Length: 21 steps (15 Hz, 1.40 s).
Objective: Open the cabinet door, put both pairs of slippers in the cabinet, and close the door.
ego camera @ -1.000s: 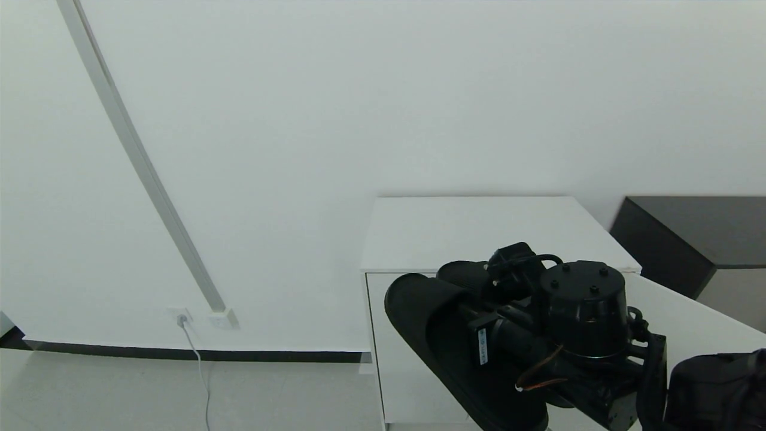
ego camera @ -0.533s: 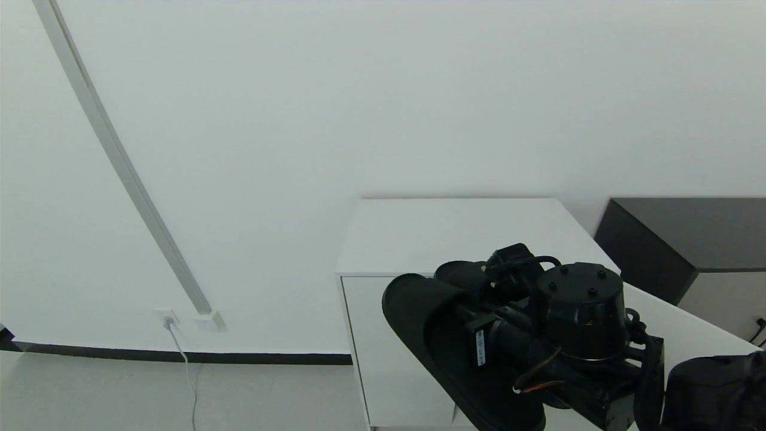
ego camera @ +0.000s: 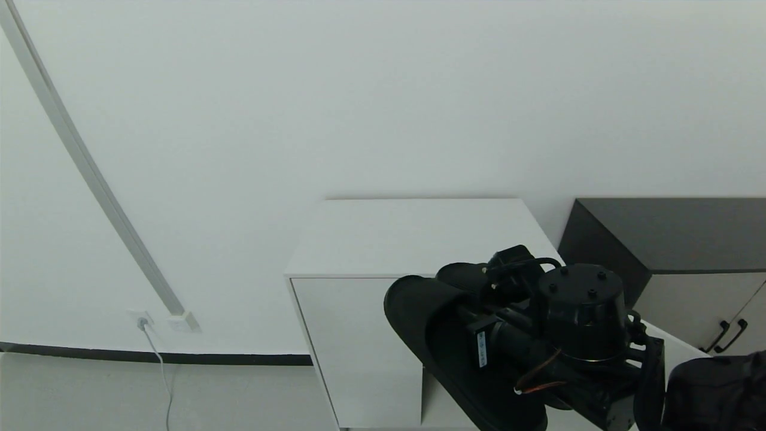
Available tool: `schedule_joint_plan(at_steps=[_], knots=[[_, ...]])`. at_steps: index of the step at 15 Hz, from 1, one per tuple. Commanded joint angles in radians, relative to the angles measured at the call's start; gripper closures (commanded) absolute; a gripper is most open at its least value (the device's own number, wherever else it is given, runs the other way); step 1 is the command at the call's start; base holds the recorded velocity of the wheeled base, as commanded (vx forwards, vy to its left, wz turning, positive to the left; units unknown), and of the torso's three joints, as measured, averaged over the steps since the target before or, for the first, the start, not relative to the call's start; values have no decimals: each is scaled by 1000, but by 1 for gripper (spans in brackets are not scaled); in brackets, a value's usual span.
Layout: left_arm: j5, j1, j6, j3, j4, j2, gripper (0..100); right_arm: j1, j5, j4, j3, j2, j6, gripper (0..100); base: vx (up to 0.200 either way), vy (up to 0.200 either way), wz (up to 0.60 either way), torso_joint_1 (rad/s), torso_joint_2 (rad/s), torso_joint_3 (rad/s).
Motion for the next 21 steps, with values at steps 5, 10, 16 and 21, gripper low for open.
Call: schedule_joint_plan(at_steps=[5, 10, 16, 21], knots=[[0, 0, -2, 0, 0, 0, 100, -1, -2, -1, 7, 2, 0, 100, 0, -120, 0, 4, 2, 0], [0, 0, -3, 0, -1, 0, 100, -2, -2, -1, 10, 2, 0, 100, 0, 0, 0, 0, 0, 0], [2, 0, -6, 0, 0, 0, 100, -2, -3, -32, 32, -1, -6, 100, 0, 0, 0, 0, 0, 0], [2, 0, -6, 0, 0, 0, 100, -2, -3, -44, 46, 2, -16, 100, 0, 0, 0, 0, 0, 0]])
